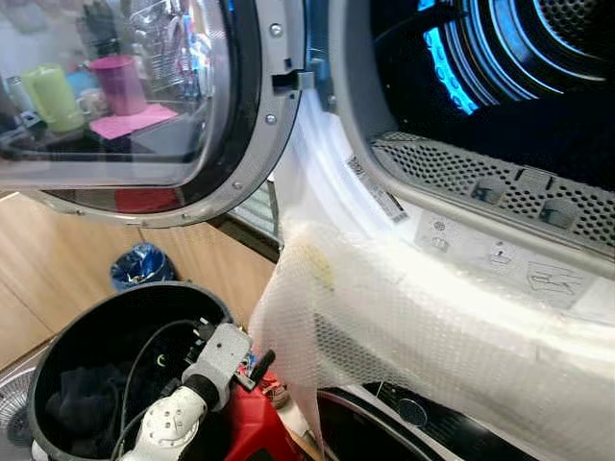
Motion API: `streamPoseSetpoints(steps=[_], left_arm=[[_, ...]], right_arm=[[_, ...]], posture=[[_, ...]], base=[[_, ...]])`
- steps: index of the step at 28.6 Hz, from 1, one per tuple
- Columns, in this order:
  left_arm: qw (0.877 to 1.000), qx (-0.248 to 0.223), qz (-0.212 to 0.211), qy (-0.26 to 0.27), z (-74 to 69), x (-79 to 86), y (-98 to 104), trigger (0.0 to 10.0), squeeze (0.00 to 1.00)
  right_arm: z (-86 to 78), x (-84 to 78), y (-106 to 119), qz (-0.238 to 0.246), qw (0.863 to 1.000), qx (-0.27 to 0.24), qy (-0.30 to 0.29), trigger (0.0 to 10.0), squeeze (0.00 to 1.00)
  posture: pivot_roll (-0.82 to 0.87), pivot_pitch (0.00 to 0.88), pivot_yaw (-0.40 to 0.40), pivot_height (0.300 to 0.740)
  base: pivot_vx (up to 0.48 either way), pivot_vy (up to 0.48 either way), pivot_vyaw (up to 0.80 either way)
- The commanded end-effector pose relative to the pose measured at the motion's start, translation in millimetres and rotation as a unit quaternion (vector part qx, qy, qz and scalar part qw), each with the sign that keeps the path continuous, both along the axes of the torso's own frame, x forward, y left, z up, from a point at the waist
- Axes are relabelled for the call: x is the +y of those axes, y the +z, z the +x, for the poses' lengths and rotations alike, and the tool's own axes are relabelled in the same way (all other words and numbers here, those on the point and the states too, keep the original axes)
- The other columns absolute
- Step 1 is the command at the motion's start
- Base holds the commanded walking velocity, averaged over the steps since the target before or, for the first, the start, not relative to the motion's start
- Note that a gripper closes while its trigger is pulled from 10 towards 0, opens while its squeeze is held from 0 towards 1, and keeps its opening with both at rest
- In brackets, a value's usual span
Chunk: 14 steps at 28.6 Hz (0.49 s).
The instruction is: Clothes washing
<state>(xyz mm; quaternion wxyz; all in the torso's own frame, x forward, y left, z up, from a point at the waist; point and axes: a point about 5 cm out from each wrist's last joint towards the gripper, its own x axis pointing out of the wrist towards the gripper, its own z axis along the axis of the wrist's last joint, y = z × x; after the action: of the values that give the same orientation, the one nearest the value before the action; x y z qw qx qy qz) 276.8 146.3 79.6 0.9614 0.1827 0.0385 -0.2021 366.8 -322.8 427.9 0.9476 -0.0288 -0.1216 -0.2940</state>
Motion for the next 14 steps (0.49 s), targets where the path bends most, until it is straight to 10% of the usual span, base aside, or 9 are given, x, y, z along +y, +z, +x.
streamPoseSetpoints(steps=[1, 3, 4, 9, 14], left_arm=[[1.0, 0.015, 0.006, -0.003, -2.9, 2.0, -4, 10.0, 0.0], [1.0, 0.016, 0.006, -0.005, -3.0, 1.7, -4, 10.0, 0.0], [1.0, 0.017, 0.006, -0.006, -3.2, 1.4, -4, 10.0, 0.0], [1.0, 0.021, 0.005, -0.009, -4.7, -1.0, -6, 10.0, 0.0], [1.0, 0.026, 0.001, -0.015, -5.5, -5.5, -8, 10.0, 0.0]], right_arm=[[0.6, 4.0, 4, 0.001, 1.0, -0.002, 0.011, 10.0, 0.56], [2.3, 6.1, 2, 0.001, 1.0, 0.004, 0.018, 10.0, 0.56], [4.1, 9.1, 1, 0.002, 1.0, 0.01, 0.029, 10.0, 0.0], [13.2, 30.2, -3, 0.08, 0.991, 0.034, 0.103, 10.0, 0.0], [2.8, 60.8, 23, 0.034, 0.991, 0.022, 0.13, 10.0, 0.0]], posture=[[0.07, 0.067, 0.053, 0.74], [0.07, 0.067, 0.053, 0.74], [0.06, 0.07, 0.056, 0.74], [0.05, 0.075, 0.053, 0.74], [0.04, 0.075, 0.05, 0.74]], base=[[0.0, 0.0, 0.0], [0.0, 0.0, 0.0], [0.0, 0.0, 0.0], [0.0, 0.0, 0.0], [0.0, 0.0, 0.0]])
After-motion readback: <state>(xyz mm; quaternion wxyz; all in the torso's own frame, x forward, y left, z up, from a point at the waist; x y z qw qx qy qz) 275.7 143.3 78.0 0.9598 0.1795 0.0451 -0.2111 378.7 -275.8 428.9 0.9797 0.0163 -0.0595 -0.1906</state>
